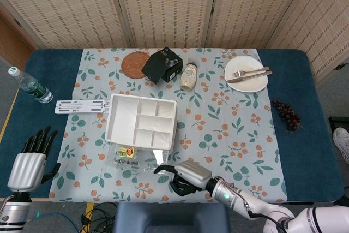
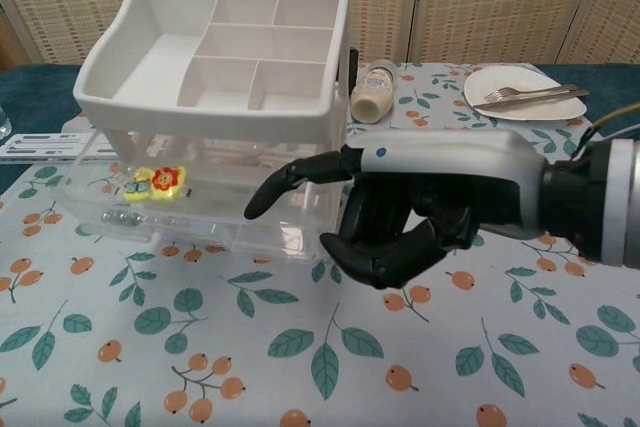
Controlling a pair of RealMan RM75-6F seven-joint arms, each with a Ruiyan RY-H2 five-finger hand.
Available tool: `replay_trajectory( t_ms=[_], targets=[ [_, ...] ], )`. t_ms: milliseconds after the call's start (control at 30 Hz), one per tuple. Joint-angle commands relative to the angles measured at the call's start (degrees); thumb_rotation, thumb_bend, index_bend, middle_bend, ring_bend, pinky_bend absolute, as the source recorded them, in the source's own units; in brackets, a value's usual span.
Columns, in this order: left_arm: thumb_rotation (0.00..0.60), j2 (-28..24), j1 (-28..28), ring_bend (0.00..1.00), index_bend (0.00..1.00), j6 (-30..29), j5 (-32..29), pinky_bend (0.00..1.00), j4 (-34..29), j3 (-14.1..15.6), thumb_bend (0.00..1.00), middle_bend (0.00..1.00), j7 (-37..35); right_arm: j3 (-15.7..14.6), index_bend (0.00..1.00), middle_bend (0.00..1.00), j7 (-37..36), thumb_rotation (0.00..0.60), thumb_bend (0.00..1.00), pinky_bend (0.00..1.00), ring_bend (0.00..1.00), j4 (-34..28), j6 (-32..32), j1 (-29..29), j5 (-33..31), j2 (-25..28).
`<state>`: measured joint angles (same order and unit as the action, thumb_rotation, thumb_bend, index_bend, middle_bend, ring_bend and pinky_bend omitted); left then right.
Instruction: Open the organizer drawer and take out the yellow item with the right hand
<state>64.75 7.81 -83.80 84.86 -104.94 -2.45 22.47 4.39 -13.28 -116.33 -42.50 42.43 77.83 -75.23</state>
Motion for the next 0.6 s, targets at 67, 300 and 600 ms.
replay_trajectory(
  t_ms=[67, 300, 600],
  targets=[
    [0.600, 0.1, 0.1, 0.04, 0.00, 0.1, 0.1, 0.13, 0.2, 0.0, 0.29, 0.00, -0.1, -0.7, 0.19, 0.97, -0.6, 0.600, 0.69, 0.93, 1.00, -0.6, -0.8, -0.6, 1.2, 0.6],
    [0.600, 0.1, 0.1, 0.04, 0.00, -0.1, 0.2, 0.13, 0.2, 0.0, 0.29, 0.00, -0.2, -1.1, 0.19, 0.97, -1.6, 0.600, 0.69, 0.93, 1.00, -1.1, -1.0, -0.8, 1.8, 1.2],
    [0.600, -0.2, 0.0, 0.04, 0.00, -0.4, 0.5, 0.13, 0.1, 0.0, 0.29, 0.00, -0.3, -0.8, 0.19, 0.97, -2.2, 0.600, 0.69, 0.93, 1.00, -2.0, -4.9, -2.4, 4.1, 2.6]
  ],
)
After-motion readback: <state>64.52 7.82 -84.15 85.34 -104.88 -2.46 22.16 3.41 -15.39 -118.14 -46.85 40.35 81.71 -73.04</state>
